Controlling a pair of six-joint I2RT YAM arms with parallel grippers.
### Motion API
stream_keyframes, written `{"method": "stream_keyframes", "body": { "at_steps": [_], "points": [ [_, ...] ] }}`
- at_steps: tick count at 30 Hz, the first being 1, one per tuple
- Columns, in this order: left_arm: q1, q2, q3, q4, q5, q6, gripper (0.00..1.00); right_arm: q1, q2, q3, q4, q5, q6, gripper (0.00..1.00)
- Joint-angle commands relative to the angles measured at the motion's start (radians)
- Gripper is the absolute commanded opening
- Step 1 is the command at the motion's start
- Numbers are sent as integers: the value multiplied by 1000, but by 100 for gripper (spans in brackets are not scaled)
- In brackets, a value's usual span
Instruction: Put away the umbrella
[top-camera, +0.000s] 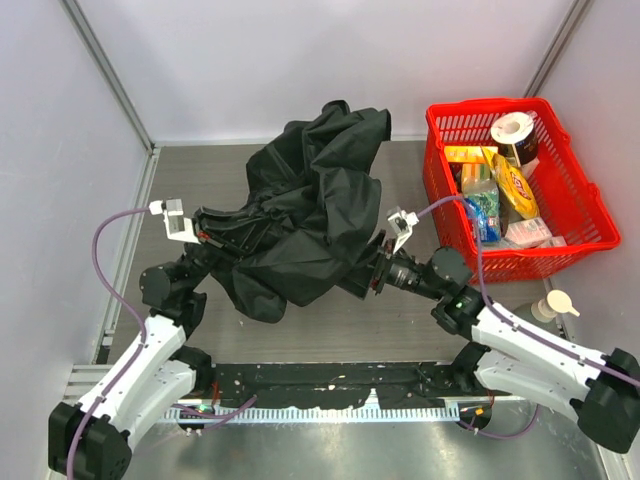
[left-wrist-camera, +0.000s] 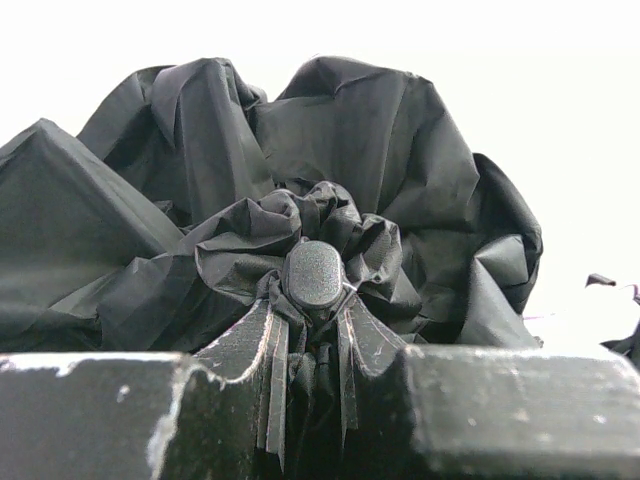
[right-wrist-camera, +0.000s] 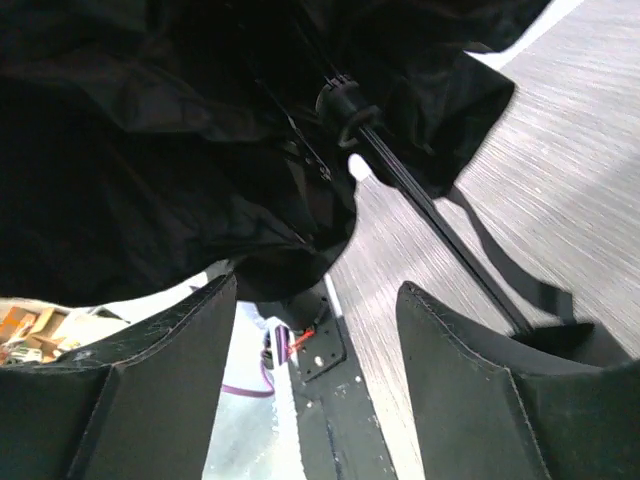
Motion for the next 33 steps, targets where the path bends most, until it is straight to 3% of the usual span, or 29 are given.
{"method": "stream_keyframes", "body": {
  "at_steps": [1, 5, 8, 10, 14, 17, 20, 23, 27, 29, 30, 33],
  "points": [
    [3, 22, 24, 226, -19, -108, 0, -1, 5, 27, 402, -105, 117, 71],
    [3, 2, 16, 172, -61, -87, 0, -1, -47, 39, 298, -217, 42, 70],
    [3, -7, 23, 119, -88, -86, 0, -1, -156, 56, 100, -287, -82, 71],
    [3, -2, 26, 105, -99, -94, 0, -1, -199, 80, 17, -235, -139, 72],
    [1, 21, 36, 134, -88, -106, 0, -1, -180, 138, 20, -59, -122, 73],
    [3, 36, 44, 160, -76, -129, 0, -1, -106, 240, -130, -1, -154, 72],
    [1, 41, 52, 164, -59, -137, 0, 1, -80, 277, -94, 0, -136, 72],
    [3, 36, 47, 168, -67, -131, 0, -1, -42, 290, -31, -42, -95, 49],
    [3, 19, 47, 103, -105, -97, 0, -1, -26, 257, 9, -73, -27, 37],
    [3, 7, 41, 68, -156, -79, 0, -1, -28, 213, 91, -87, 32, 8],
    [3, -1, 33, 54, -191, -68, 0, -1, -20, 202, 175, -98, 56, 1],
    [3, -24, 4, -4, -361, -33, 0, 5, 6, 143, 401, -196, 222, 1]
  ]
}}
